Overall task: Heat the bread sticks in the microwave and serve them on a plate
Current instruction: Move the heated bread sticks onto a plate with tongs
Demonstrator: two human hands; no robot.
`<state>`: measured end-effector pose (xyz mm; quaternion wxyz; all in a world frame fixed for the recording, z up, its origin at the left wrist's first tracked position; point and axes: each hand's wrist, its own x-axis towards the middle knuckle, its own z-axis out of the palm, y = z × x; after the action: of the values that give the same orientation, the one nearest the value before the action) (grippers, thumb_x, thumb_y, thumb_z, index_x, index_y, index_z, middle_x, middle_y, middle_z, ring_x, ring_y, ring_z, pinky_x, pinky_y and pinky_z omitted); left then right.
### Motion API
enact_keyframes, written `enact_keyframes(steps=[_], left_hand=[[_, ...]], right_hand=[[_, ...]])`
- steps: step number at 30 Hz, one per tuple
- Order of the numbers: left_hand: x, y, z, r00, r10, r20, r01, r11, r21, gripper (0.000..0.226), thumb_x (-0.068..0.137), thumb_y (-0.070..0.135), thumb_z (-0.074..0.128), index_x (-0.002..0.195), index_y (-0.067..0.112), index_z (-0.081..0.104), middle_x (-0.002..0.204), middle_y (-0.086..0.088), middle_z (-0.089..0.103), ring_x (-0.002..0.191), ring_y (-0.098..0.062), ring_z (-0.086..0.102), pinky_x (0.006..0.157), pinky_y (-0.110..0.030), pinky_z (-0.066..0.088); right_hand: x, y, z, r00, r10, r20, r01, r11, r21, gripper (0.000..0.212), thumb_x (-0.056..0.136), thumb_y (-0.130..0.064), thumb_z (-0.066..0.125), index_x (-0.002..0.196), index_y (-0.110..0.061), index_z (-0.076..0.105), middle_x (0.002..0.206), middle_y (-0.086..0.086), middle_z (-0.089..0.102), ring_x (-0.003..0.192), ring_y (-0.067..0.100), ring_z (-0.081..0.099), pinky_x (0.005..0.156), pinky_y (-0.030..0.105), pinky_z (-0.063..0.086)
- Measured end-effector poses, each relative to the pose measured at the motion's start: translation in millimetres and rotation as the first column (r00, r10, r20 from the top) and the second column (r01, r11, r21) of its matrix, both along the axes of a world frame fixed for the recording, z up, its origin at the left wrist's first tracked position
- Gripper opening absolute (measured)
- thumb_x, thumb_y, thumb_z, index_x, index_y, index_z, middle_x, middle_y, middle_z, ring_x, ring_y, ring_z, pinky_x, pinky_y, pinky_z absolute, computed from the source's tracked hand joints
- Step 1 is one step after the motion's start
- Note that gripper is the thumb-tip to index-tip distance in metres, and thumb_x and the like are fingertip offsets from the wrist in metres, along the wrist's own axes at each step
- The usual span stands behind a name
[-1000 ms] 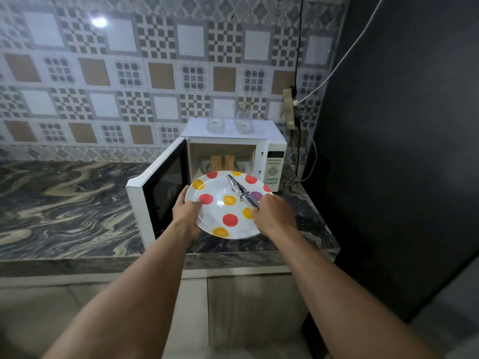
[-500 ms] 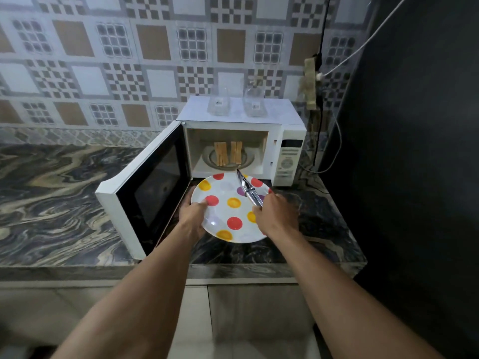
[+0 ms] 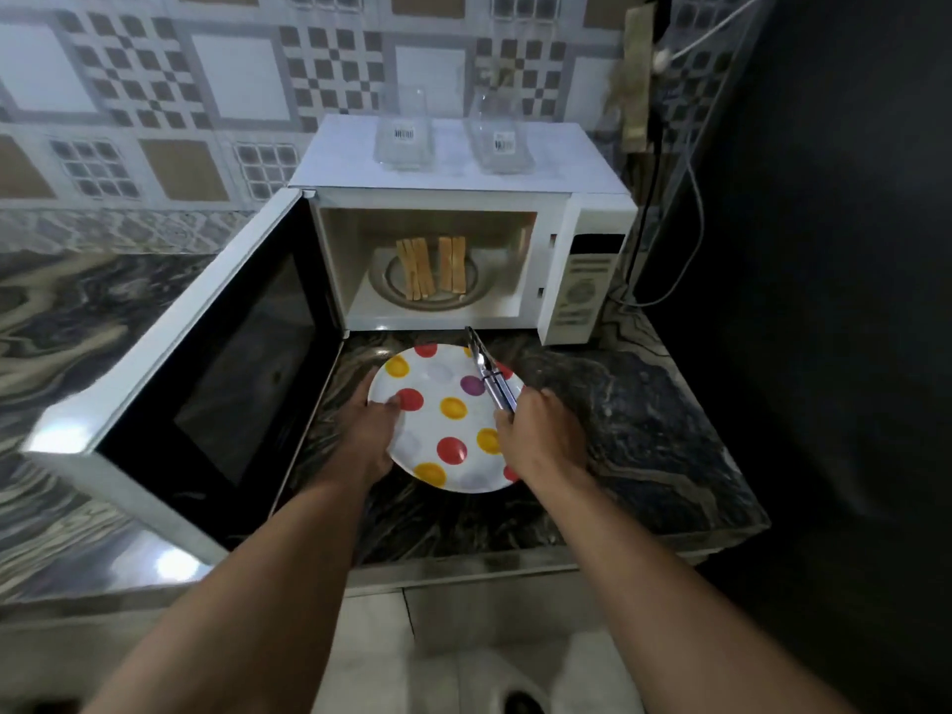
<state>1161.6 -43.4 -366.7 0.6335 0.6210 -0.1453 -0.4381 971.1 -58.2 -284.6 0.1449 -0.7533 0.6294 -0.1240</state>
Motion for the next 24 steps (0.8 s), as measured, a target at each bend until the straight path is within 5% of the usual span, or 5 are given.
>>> enact_keyframes(steps=[15, 21, 24], left_hand=[[-0.3, -35.4, -20.4, 0.972, 0.003, 0.235, -0.043, 0.985, 0.166, 0.049, 0.093, 0.008, 0.066, 0.139, 0.021, 0.055, 0.117, -0.002, 0.062, 0.1, -0.025, 0.059, 0.082, -0.035, 0.05], [7.2, -39.9, -18.7, 0.877, -0.138, 0.461, -0.036, 0.937, 0.349, 0.048, 0.083, 0.025, 0.08, 0.124, 0.007, 0.061, 0.118, -0.014, 0.068, 0.11, -0.035, 0.064, 0.093, -0.043, 0.053], [9.3, -37.3, -17.4, 0.807, -0.226, 0.546, -0.042, 0.899, 0.435, 0.053, 0.079, 0.031, 0.083, 0.124, 0.01, 0.064, 0.12, -0.013, 0.069, 0.112, -0.035, 0.063, 0.093, -0.035, 0.048]], right_hand=[[12.1, -30.4, -42.2, 1.0, 0.012, -0.008, -0.012, 0.999, 0.049, 0.031, 0.098, -0.031, 0.055, 0.118, -0.008, 0.061, 0.118, 0.012, 0.064, 0.106, 0.032, 0.062, 0.083, 0.036, 0.049], [13.1, -31.9, -48.2, 0.999, 0.035, 0.006, -0.036, 0.996, 0.079, 0.036, 0.099, -0.029, 0.053, 0.129, -0.01, 0.053, 0.123, 0.012, 0.062, 0.108, 0.032, 0.062, 0.08, 0.033, 0.047], [15.0, -32.8, -49.4, 0.999, 0.047, 0.011, -0.048, 0.995, 0.084, 0.035, 0.099, -0.029, 0.054, 0.127, -0.008, 0.054, 0.125, 0.011, 0.06, 0.108, 0.031, 0.062, 0.076, 0.03, 0.043]])
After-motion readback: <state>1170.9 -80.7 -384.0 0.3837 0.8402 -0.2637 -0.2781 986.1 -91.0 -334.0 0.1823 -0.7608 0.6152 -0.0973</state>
